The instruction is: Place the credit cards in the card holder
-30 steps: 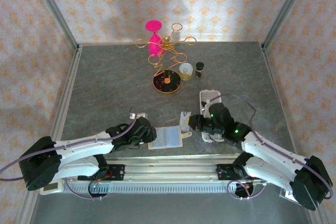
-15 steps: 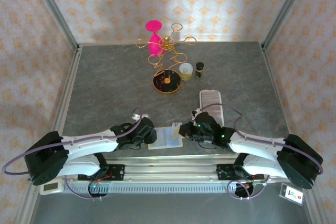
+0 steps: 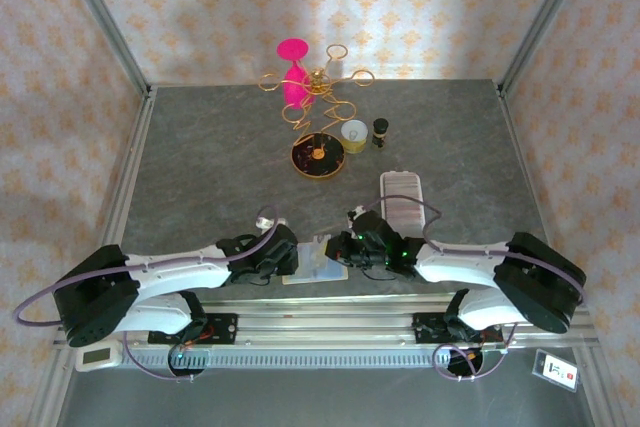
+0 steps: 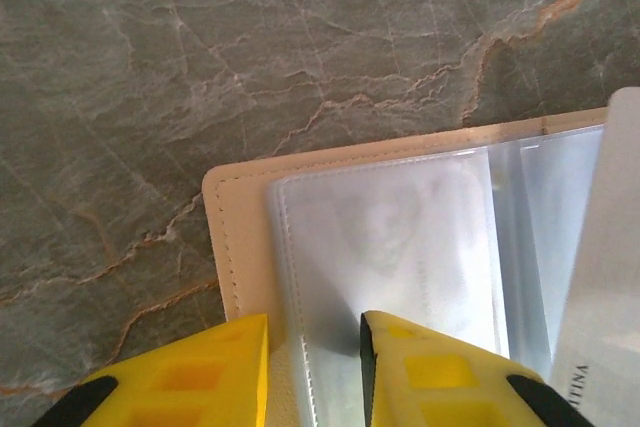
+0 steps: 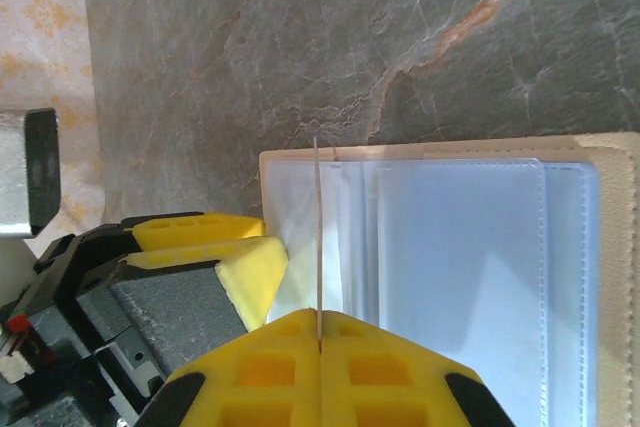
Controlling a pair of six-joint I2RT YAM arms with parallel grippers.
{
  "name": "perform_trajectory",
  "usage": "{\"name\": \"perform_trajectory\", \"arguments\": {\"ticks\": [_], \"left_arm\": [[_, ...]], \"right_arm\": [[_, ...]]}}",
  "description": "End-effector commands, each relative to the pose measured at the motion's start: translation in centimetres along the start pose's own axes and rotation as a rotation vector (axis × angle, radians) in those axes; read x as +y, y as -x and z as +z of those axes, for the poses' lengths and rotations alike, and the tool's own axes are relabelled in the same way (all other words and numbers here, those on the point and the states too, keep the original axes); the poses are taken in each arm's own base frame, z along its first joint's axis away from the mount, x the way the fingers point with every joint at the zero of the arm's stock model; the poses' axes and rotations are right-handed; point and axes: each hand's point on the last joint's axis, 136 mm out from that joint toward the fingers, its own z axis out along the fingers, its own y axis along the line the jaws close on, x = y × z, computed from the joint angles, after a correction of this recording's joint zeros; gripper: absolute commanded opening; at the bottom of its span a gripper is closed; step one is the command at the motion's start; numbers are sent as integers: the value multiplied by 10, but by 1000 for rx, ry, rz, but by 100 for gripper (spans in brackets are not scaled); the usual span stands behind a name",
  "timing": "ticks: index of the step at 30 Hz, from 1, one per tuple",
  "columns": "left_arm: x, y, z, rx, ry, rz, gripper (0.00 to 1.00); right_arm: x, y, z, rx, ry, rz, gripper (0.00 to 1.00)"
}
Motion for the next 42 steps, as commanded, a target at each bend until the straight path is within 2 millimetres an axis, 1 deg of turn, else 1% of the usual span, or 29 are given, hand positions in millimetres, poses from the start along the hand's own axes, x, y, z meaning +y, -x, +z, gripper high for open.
{"name": "perform_trajectory", "arguments": {"ticks": [1,6,14,21,24,30,35,42], "left_arm": [[20,-10,3,27,86,35,27],[19,-11,3,29,79,28,25],[18,-11,4,25,73,23,24],[18,-12,4,26,72,17,23],[19,-13,4,30,73,19,23],[18,-13,4,26,70,15,23],[18,-13,4,26,69,14,22],[18,-13,4,26,65,13,22]], "right_arm": [[11,6,3,-21,22,-2,0],[-1,7,2,-43,-19,14,0],[1,3,6,-21,-4,16,0],[-12,-2,10,-9,-40,23,0],[-13,-5,12,-1,-33,27,0],[-8,-10,16,26,-15,17,0],[-14,-10,11,7,-27,24,0],[-12,-16,9,32,2,18,0]]}}
